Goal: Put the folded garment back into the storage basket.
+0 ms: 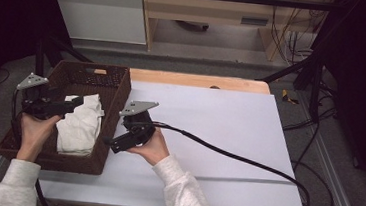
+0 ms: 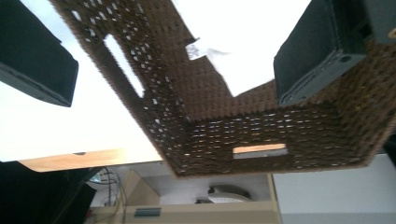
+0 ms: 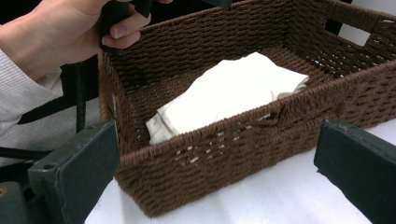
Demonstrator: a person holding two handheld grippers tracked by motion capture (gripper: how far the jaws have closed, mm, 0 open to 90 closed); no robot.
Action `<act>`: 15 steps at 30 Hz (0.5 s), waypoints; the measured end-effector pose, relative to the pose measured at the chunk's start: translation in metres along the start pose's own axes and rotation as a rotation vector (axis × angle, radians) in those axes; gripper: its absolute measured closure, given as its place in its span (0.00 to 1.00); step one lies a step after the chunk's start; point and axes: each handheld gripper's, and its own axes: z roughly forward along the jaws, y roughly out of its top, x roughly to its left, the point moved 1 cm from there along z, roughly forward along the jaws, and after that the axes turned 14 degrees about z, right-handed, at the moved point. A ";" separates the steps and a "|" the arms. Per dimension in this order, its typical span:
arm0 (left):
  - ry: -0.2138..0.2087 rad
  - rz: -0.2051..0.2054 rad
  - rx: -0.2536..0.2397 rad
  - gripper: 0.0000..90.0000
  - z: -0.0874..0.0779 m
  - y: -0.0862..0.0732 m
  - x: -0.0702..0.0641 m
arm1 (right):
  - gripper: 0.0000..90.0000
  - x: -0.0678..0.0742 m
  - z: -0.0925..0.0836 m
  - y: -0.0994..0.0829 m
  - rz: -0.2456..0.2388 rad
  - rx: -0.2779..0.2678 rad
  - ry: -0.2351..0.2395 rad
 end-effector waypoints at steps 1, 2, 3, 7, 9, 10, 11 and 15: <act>-0.007 0.003 -0.003 0.00 0.000 0.000 -0.002 | 0.01 -0.001 -0.003 -0.001 0.000 0.003 -0.001; -0.013 0.006 -0.007 0.00 0.000 0.001 -0.004 | 0.01 -0.002 -0.005 -0.001 -0.001 0.004 -0.006; -0.018 0.010 -0.009 0.00 0.000 0.001 -0.007 | 0.01 -0.003 -0.008 -0.002 -0.006 0.005 -0.010; -0.037 0.021 -0.019 0.00 0.000 0.003 -0.015 | 0.01 -0.009 -0.019 -0.006 0.003 0.008 -0.019; -0.046 0.027 -0.025 0.00 0.000 0.004 -0.018 | 0.01 -0.014 -0.029 -0.008 0.005 0.004 -0.027; -0.051 0.029 -0.028 0.00 0.000 0.005 -0.020 | 0.01 -0.014 -0.029 -0.008 0.005 0.004 -0.027; -0.056 0.030 -0.032 0.00 0.000 0.005 -0.022 | 0.01 -0.015 -0.032 -0.009 0.008 0.004 -0.030; -0.074 0.043 -0.039 0.00 0.001 0.007 -0.030 | 0.01 -0.021 -0.045 -0.011 0.008 -0.005 -0.046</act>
